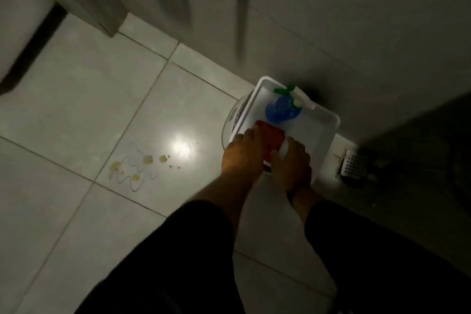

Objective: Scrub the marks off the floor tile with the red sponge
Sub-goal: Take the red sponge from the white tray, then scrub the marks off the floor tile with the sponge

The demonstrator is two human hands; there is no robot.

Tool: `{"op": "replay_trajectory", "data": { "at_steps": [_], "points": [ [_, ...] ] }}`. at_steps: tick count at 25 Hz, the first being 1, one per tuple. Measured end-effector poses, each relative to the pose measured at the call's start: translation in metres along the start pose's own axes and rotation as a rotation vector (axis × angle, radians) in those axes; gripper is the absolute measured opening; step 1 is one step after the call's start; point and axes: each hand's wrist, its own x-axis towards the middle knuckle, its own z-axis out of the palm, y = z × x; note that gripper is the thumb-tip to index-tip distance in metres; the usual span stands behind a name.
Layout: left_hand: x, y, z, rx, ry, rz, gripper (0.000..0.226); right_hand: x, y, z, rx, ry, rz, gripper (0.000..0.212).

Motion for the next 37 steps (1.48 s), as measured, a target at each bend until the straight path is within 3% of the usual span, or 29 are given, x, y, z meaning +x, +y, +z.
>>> {"op": "replay_trajectory", "data": {
  "at_steps": [4,9,13,16,18,21,24,28,32,34,37],
  "points": [
    [0.067,0.01,0.031,-0.08,-0.094,-0.235,0.087,0.074,0.009,0.032,0.263,-0.106,0.241,0.072],
    [0.101,0.009,0.059,-0.201,-0.038,-0.393,0.082,0.107,0.026,0.062,0.679,-0.048,0.478,0.068],
    [0.1,0.009,0.055,-0.411,0.041,-0.328,0.058,0.097,0.022,0.041,0.999,-0.123,0.445,0.033],
    [0.065,0.002,0.026,-0.695,0.146,-0.267,0.036,0.067,0.01,0.015,1.012,-0.091,0.334,0.033],
    [0.031,-0.014,0.002,-1.016,0.062,-0.239,0.032,0.037,0.001,0.0,1.009,-0.205,0.223,0.049],
    [-0.034,-0.055,-0.026,-1.359,-0.084,-0.195,0.035,-0.015,-0.017,-0.007,1.079,-0.575,0.157,0.08],
    [-0.093,-0.119,-0.032,-1.499,-0.069,-0.248,0.039,-0.063,-0.051,0.028,1.05,-0.82,0.224,0.062],
    [-0.135,-0.217,-0.006,-1.291,0.217,-0.323,0.045,-0.099,-0.104,0.121,0.933,-0.91,0.309,0.047],
    [-0.151,-0.346,0.075,-1.098,0.572,-0.65,0.056,-0.103,-0.148,0.245,0.741,-0.848,0.242,0.045],
    [-0.152,-0.419,0.137,-0.928,0.533,-0.781,0.069,-0.085,-0.156,0.312,0.536,-0.793,0.104,0.036],
    [-0.137,-0.513,0.205,-0.515,0.466,-0.831,0.079,-0.035,-0.174,0.392,0.204,-0.625,-0.249,0.029]
  ]
}}
